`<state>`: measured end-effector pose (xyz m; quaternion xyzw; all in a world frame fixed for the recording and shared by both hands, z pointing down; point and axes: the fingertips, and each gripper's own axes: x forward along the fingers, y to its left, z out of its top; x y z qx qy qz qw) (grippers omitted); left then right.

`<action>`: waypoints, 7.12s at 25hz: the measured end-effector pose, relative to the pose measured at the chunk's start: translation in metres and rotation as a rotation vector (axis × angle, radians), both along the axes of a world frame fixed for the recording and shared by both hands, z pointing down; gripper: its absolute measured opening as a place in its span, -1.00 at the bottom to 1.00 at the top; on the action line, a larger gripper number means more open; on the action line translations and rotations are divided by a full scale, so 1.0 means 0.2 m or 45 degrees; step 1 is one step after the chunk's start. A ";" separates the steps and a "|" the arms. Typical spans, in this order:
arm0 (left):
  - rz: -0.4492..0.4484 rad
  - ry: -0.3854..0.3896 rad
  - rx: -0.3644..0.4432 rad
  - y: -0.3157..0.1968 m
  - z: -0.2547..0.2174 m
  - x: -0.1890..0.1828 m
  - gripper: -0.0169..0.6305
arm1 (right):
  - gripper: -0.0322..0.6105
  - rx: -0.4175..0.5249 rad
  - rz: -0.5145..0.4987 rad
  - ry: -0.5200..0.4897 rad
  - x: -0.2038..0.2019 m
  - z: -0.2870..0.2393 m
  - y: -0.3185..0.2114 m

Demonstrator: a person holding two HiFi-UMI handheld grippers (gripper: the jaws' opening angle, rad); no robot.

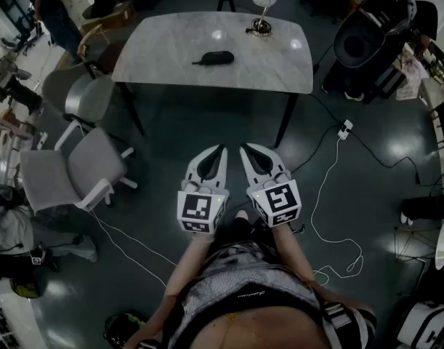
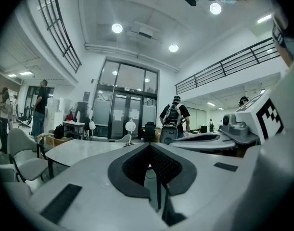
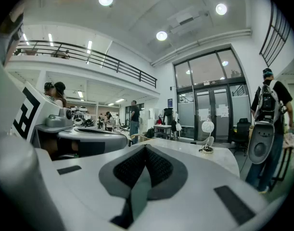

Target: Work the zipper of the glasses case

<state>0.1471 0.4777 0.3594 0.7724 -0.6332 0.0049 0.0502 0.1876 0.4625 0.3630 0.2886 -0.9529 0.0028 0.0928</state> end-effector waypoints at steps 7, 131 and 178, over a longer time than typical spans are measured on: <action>0.018 -0.062 0.008 -0.04 0.01 0.08 -0.95 | -0.71 -0.030 -0.043 -0.046 0.05 0.01 -0.03; 0.502 0.227 -0.133 -2.90 0.26 -1.32 -0.95 | -0.71 -0.138 0.406 -0.007 -1.07 0.22 -2.76; 0.242 0.206 -0.574 -2.88 0.92 -1.32 -0.95 | -0.70 -0.468 0.051 0.319 -1.10 0.89 -2.87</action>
